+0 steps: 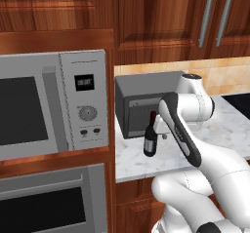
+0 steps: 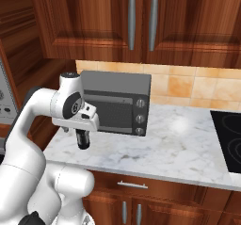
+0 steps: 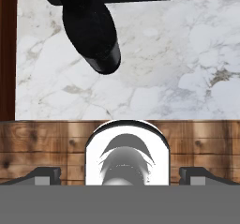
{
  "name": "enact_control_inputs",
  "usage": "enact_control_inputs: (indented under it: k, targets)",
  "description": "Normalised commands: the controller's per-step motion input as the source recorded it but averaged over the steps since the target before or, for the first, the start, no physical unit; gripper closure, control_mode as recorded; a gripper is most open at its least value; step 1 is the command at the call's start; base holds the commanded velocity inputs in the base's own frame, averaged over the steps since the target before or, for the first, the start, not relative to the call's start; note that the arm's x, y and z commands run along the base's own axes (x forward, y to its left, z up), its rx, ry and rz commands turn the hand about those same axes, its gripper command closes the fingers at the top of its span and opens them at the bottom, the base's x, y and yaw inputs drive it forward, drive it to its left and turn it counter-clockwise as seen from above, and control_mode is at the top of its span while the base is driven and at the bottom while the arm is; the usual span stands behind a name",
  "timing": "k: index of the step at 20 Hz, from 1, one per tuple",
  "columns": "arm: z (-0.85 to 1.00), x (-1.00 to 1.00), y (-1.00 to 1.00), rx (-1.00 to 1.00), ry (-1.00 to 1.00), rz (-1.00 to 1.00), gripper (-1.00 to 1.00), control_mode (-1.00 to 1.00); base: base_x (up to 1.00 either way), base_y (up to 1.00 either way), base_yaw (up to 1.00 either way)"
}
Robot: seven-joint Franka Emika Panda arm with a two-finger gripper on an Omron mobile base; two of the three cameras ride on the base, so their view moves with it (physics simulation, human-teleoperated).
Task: There is a wine glass and glass cup on the dining counter. Place the wine bottle next to the wine glass and the juice bottle next to the glass cup.
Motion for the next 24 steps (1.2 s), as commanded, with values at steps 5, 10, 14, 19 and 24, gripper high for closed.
enact_control_inputs:
  k: [5, 10, 14, 19, 24]
  targets:
    - [0.0, 0.0, 0.0, 0.0, 0.0, 0.0, -1.0, 1.0, 0.0, 0.0, 0.0]
    - [0.0, 0.0, 0.0, 0.0, 0.0, 0.0, -1.0, 1.0, 0.0, 0.0, 0.0]
    - [0.0, -0.12, 0.0, 0.0, -0.02, 0.0, -1.0, -1.0, 0.0, 0.0, 0.0]
    - [0.0, -0.23, -0.03, 0.0, -0.13, 0.05, -1.0, -1.0, 0.0, 0.0, 0.0]
    - [0.0, -0.24, -0.16, 0.0, -0.13, 0.21, -1.0, -1.0, 0.0, 0.0, 0.0]
